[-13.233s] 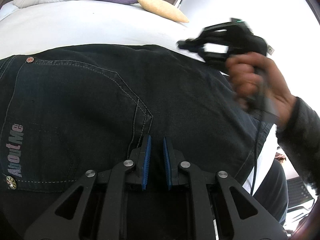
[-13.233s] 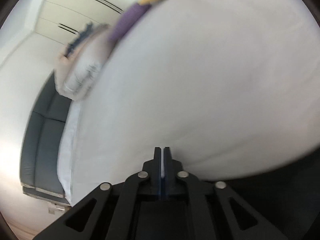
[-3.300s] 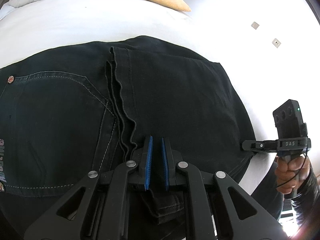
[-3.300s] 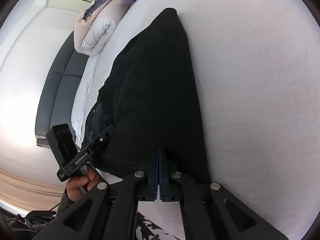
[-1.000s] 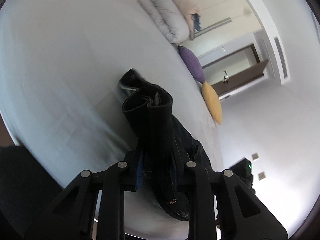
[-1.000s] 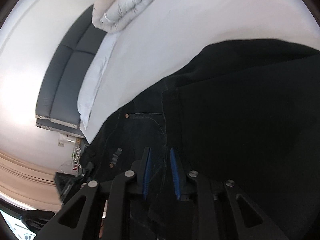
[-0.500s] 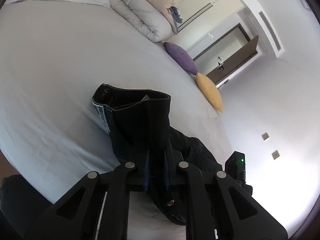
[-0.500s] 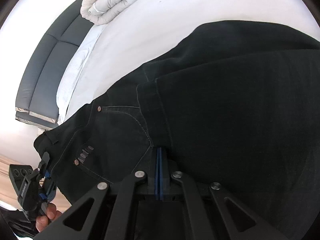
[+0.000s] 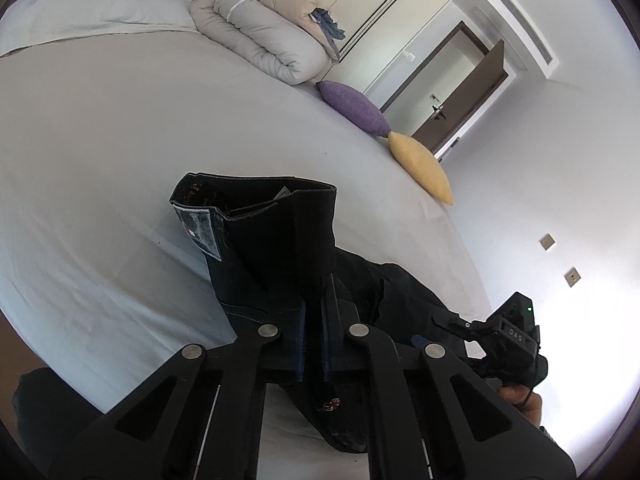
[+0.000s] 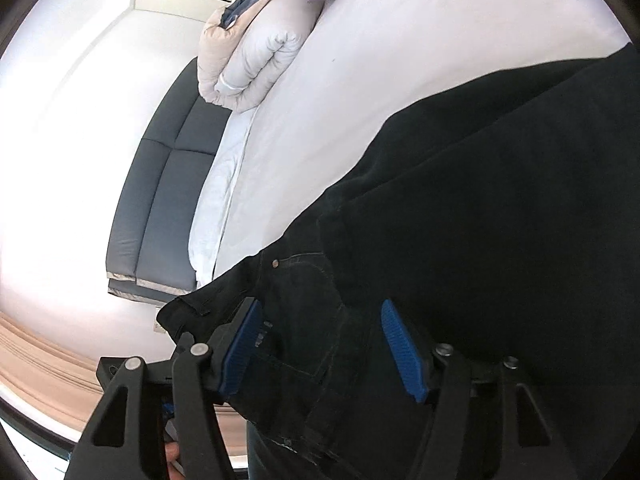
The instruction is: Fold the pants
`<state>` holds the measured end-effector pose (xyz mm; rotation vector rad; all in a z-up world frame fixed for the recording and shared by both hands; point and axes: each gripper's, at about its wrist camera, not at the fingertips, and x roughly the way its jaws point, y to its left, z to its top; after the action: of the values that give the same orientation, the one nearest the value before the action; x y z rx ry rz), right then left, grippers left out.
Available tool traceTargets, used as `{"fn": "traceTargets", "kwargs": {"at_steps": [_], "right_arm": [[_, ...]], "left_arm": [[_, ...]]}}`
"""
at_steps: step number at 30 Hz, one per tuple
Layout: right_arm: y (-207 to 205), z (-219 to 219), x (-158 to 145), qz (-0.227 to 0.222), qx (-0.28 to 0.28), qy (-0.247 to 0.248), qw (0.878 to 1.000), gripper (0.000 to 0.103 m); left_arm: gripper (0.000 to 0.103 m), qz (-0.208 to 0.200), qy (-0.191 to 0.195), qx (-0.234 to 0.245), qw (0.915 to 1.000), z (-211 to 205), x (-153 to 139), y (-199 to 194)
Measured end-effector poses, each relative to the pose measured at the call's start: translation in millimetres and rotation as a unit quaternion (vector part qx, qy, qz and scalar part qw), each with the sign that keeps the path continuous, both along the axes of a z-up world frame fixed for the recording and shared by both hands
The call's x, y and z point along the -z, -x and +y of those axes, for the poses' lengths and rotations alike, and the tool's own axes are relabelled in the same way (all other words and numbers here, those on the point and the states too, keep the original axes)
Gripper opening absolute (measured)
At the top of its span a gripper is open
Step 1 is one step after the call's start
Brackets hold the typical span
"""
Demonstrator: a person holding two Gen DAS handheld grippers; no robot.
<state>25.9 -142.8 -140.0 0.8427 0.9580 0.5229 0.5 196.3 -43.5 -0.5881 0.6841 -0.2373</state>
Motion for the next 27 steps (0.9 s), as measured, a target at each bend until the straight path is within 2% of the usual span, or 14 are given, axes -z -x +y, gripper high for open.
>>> {"fn": "traceTargets", "kwargs": {"at_steps": [5,10,11,13,16,18,20,23,27], "right_arm": [[-3.7,11.1,-2.1,-0.006,-0.015,-0.001,1.000,0.066],[-7.4,4.4,-15.2,-0.021,-0.024,-0.003,0.999,0.067],[-6.5,2.0,-19.1,-0.025,-0.025,-0.001,0.999,0.069],[-4.5,-4.4,-29.7,-0.040,-0.024,0.001,0.999,0.082],[3.7,-20.1,-44.4,-0.066,-0.019,0.000,0.998,0.097],[6.8,-33.5,-48.2,-0.074,-0.018,-0.003,0.997,0.101],[8.5,-47.7,-44.4,-0.066,-0.013,-0.012,0.998,0.102],[3.7,-58.8,-30.1,-0.032,-0.008,-0.024,0.999,0.102],[-2.2,-58.0,-22.1,-0.021,-0.024,-0.029,0.999,0.102]], "left_arm": [[0.003,-0.016,-0.048,0.028,0.9983,-21.2,-11.6,-0.7],[0.003,-0.048,-0.108,0.083,0.9894,-67.6,-25.0,-1.4],[0.003,-0.053,-0.119,0.095,0.9869,-77.8,-26.8,-0.9],[0.002,-0.063,-0.140,0.126,0.9801,-104.1,-29.0,-0.3],[0.002,-0.075,-0.170,0.176,0.9667,-147.2,-26.7,2.7],[0.002,-0.078,-0.188,0.208,0.9566,-175.9,-19.4,4.8],[0.002,-0.080,-0.214,0.240,0.9435,-204.5,-6.4,9.1],[0.002,-0.081,-0.241,0.273,0.9277,-237.2,11.6,18.8],[0.002,-0.087,-0.279,0.317,0.9022,-271.4,26.7,37.6]]}}
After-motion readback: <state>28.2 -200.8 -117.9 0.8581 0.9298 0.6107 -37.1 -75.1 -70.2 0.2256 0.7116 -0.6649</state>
